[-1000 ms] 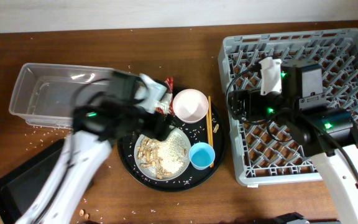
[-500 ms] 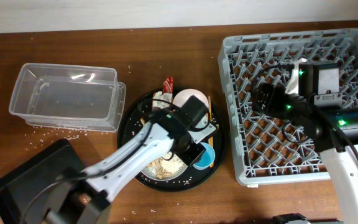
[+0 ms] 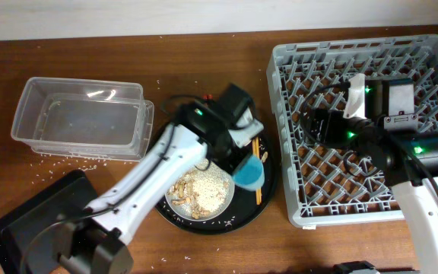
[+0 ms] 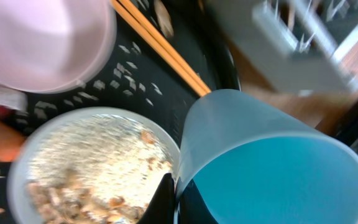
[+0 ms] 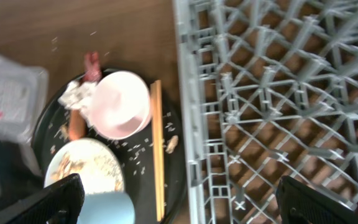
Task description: Sort waste into correct bins and load items into the dishwasher rack
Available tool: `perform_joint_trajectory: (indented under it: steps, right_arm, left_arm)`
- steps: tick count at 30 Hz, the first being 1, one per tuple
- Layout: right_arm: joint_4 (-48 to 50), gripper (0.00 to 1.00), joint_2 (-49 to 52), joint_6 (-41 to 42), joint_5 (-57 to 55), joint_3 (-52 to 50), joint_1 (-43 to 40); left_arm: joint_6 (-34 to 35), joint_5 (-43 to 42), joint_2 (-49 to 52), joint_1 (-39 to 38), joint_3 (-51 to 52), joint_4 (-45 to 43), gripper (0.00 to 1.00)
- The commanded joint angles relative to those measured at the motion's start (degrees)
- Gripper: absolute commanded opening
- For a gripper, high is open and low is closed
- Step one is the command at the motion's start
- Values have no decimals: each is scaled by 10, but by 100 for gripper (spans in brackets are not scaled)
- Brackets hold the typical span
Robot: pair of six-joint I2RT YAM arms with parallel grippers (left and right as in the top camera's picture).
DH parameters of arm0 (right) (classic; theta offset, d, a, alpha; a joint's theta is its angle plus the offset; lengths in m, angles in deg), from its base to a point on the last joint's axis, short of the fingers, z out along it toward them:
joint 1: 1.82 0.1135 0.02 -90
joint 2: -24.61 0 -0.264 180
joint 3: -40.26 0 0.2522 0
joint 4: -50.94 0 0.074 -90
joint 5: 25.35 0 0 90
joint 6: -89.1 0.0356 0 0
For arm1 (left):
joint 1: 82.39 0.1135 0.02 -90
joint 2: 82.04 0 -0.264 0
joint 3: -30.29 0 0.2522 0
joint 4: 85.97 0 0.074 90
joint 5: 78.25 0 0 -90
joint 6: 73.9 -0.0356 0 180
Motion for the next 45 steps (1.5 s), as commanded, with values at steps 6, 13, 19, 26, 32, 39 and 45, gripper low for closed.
perform_joint_trajectory:
  steps: [6, 13, 19, 26, 32, 39, 45]
  right_arm:
    - [18, 89, 2, -144, 199, 11, -2]
    - [137, 88, 2, -176, 430, 11, -1]
    - [199, 88, 2, -208, 484, 11, 48]
    - [212, 88, 26, -216, 443, 11, 107]
    - [233, 69, 66, -215, 450, 11, 125]
    - [249, 90, 26, -231, 454, 11, 125]
    - [247, 81, 20, -231, 465, 11, 126]
  left_arm:
    - [-48, -436, -30, 223, -33, -10, 0]
    - [-93, -673, -19, 284, -7, -8, 0]
    - [-93, -710, -20, 284, -6, -13, 0]
    - [-93, -717, -20, 284, -6, -12, 0]
    - [-93, -725, -20, 284, -6, -12, 0]
    - [-93, -719, -20, 284, -6, -12, 0]
    - [-93, -719, -20, 284, -6, -15, 0]
